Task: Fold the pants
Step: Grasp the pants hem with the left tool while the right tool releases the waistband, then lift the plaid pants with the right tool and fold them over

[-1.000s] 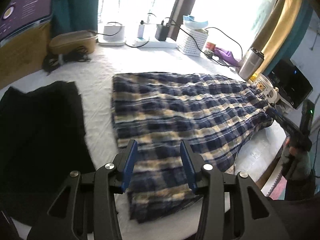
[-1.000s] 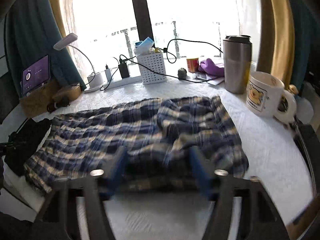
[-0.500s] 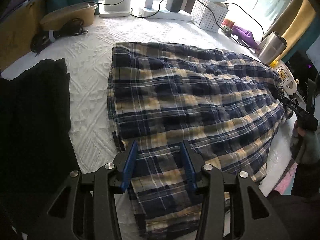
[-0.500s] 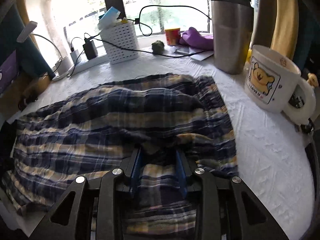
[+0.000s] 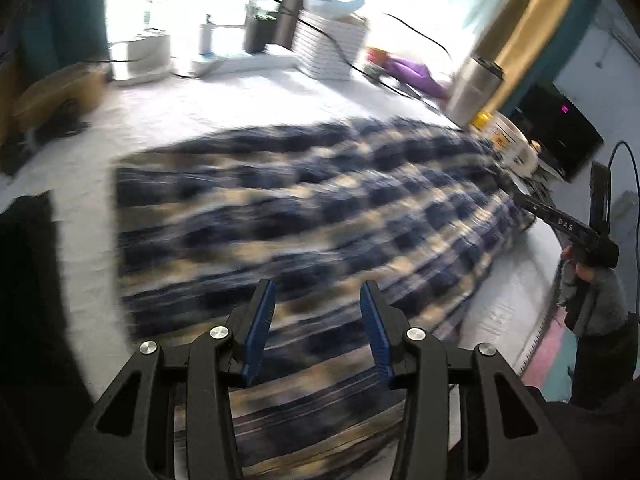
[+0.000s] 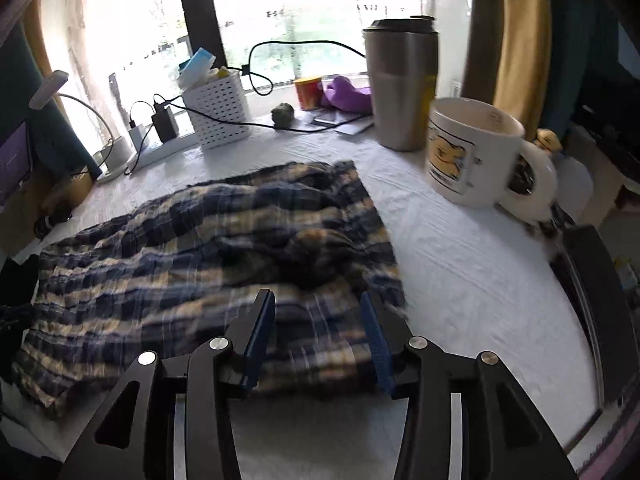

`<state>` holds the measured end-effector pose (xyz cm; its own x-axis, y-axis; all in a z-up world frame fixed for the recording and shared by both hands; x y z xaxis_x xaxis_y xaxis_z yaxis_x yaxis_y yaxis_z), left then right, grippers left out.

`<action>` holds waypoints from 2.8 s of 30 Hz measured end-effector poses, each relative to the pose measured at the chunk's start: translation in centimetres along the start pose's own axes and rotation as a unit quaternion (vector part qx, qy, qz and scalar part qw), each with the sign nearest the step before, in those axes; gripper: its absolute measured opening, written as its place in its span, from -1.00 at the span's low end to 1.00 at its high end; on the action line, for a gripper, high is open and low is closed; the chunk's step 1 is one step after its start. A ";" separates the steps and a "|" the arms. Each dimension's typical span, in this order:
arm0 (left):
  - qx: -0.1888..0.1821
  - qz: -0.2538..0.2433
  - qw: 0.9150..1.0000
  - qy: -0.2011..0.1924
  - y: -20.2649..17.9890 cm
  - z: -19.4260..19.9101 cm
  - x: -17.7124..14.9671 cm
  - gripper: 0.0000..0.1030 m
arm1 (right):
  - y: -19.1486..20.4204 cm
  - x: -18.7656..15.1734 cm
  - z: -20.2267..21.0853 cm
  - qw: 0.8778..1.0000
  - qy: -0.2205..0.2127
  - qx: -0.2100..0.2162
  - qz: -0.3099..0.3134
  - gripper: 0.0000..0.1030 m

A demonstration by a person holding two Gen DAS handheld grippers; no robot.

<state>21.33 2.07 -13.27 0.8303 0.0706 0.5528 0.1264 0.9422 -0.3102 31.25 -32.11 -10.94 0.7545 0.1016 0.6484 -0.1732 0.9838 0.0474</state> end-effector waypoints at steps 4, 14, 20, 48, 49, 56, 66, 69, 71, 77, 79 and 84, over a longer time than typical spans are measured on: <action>-0.025 -0.033 0.999 0.026 -2.7 -2.1 -1.2 -0.15 | 0.7 -1.0 -0.2 1.000 -0.002 -0.018 0.023 -0.07; -0.021 -0.040 0.999 0.029 -3.0 -0.9 -4.8 -0.15 | 0.7 -1.9 1.3 1.000 -0.006 -0.014 0.009 0.11; -0.020 -0.036 0.999 0.032 -2.8 0.0 -5.6 -0.15 | 1.1 -2.9 3.5 1.000 -0.014 0.000 -0.008 0.58; 0.105 0.086 0.991 -0.010 6.5 3.6 -3.2 -0.15 | -0.4 0.9 -4.3 0.980 0.005 0.135 -0.145 0.78; 0.106 0.088 0.990 -0.010 6.5 3.6 -3.1 -0.15 | -0.5 1.3 -4.5 0.978 0.005 0.138 -0.153 0.78; 0.115 0.094 0.989 -0.008 6.5 3.5 -2.4 -0.15 | -1.6 3.3 -6.5 0.959 -0.006 0.189 -0.211 0.62; 0.118 0.086 0.989 -0.008 5.5 3.1 -1.3 -0.15 | -1.7 5.1 -8.3 0.955 -0.014 0.200 -0.219 -0.64; 0.118 0.084 0.989 -0.009 5.4 3.1 -1.2 -0.15 | -2.1 5.6 -7.7 0.960 -0.029 0.189 -0.202 -0.71; 0.119 0.082 0.989 -0.009 5.3 3.1 -1.0 -0.15 | -2.7 5.9 -7.2 0.963 -0.038 0.181 -0.198 -0.72; 0.113 0.079 0.990 -0.014 5.1 3.0 -0.7 -0.15 | -4.8 6.9 -5.3 0.967 -0.064 0.156 -0.191 -0.72; 0.110 0.081 0.990 -0.018 5.0 2.9 -0.6 -0.15 | -5.0 7.2 -4.6 0.969 -0.070 0.149 -0.182 -0.72; 0.103 0.083 0.991 -0.031 5.3 3.0 -0.4 -0.15 | -4.3 7.7 -3.0 0.972 -0.080 0.147 -0.166 -0.72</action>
<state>20.06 8.03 -12.86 0.7943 0.2444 0.5563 -0.1283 0.9624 -0.2396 39.69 -35.14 -8.44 0.6956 -0.2621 0.6689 -0.1274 0.8713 0.4739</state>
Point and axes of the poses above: each gripper's, at about its wrist camera, not at the fingertips, and z roughly against the way its jaws point, y to its left, x to its top, the point moved 3 cm from there along -z, roughly the way its jaws point, and after that the axes turned 2 degrees about -x, right-handed, at the moved point
